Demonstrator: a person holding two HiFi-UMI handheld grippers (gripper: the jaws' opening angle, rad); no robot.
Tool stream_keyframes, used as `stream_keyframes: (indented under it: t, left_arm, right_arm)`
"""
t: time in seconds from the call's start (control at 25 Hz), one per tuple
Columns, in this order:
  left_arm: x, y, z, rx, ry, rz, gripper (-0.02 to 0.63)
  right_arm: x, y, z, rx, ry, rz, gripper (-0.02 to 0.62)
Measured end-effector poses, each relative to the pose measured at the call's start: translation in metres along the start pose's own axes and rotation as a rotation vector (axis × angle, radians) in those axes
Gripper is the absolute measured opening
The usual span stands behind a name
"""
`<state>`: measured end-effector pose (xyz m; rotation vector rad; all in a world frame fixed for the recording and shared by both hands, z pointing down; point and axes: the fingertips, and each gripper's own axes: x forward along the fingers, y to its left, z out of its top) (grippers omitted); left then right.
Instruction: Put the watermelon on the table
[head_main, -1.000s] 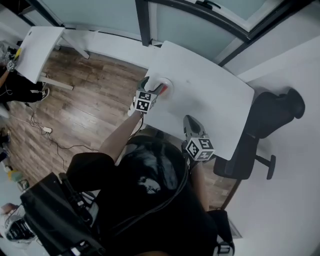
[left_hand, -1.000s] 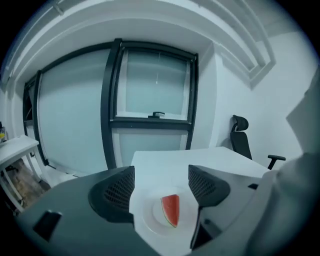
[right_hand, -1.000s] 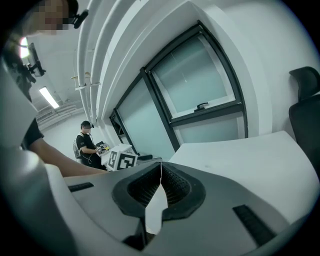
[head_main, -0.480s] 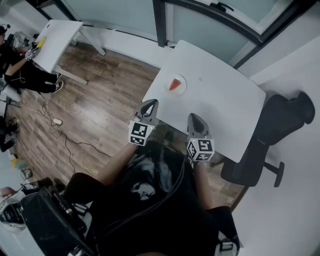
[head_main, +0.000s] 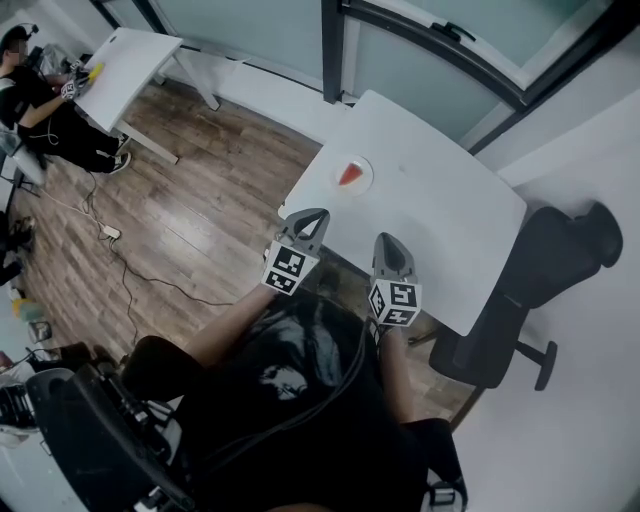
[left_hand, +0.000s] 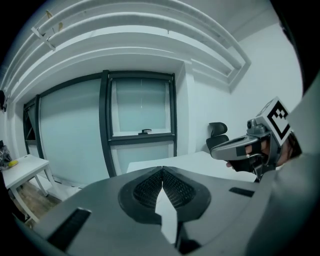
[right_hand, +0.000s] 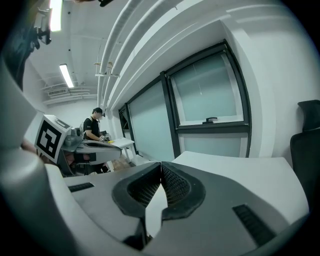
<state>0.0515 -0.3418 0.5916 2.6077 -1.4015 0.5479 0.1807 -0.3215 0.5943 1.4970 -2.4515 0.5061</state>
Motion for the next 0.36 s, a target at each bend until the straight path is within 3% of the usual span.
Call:
stream_keyframes:
  t: [0.36]
  left_arm:
    - [0.0013,0.0048,0.0036,-0.038,-0.014,0.000,0.005]
  right_arm:
    - [-0.0010,0.0026,0.0081,-0.016,-0.020,0.017,0.011]
